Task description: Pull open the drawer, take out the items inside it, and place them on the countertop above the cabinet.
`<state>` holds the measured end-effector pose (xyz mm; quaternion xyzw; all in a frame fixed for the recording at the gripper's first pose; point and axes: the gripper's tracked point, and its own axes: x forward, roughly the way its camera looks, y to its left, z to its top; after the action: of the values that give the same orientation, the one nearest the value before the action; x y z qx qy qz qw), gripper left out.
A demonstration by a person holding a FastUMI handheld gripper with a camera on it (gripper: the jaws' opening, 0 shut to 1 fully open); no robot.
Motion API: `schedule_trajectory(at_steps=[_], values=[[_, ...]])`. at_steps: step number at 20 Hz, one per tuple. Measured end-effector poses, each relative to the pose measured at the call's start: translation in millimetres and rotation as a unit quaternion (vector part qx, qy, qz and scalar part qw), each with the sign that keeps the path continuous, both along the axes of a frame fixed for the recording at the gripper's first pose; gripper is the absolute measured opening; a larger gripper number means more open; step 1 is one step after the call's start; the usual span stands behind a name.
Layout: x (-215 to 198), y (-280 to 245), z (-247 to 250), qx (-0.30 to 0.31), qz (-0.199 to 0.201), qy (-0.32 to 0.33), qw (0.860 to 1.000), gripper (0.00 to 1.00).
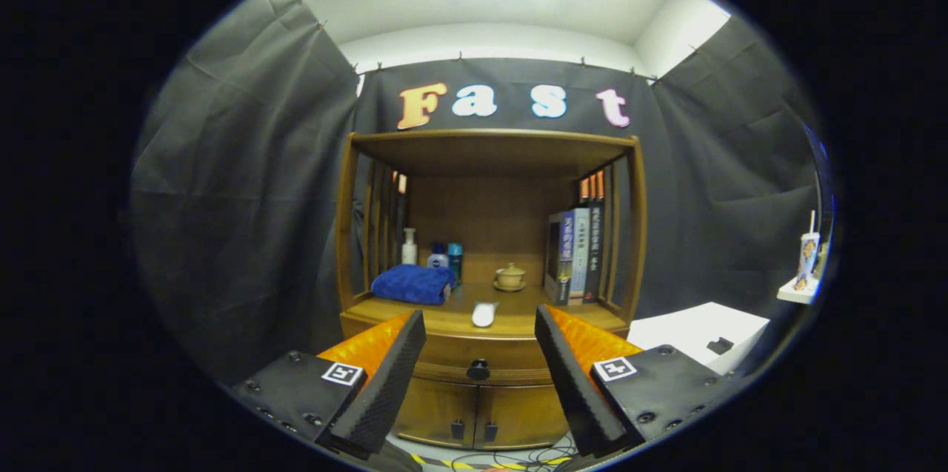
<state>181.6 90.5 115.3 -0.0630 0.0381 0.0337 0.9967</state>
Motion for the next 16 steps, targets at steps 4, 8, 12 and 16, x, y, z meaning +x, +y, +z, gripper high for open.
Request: schedule_trajectory(at_steps=[4, 8, 12, 16], values=[[-1, -12, 13, -0.017, -0.017, -0.016, 1.000, 0.97], [-5, -12, 18, -0.011, -0.014, -0.020, 1.000, 0.97], [-7, -10, 14, -0.004, -0.011, -0.013, 1.000, 0.97], [-3, -16, 8, 0.001, -0.018, -0.010, 1.000, 0.97]])
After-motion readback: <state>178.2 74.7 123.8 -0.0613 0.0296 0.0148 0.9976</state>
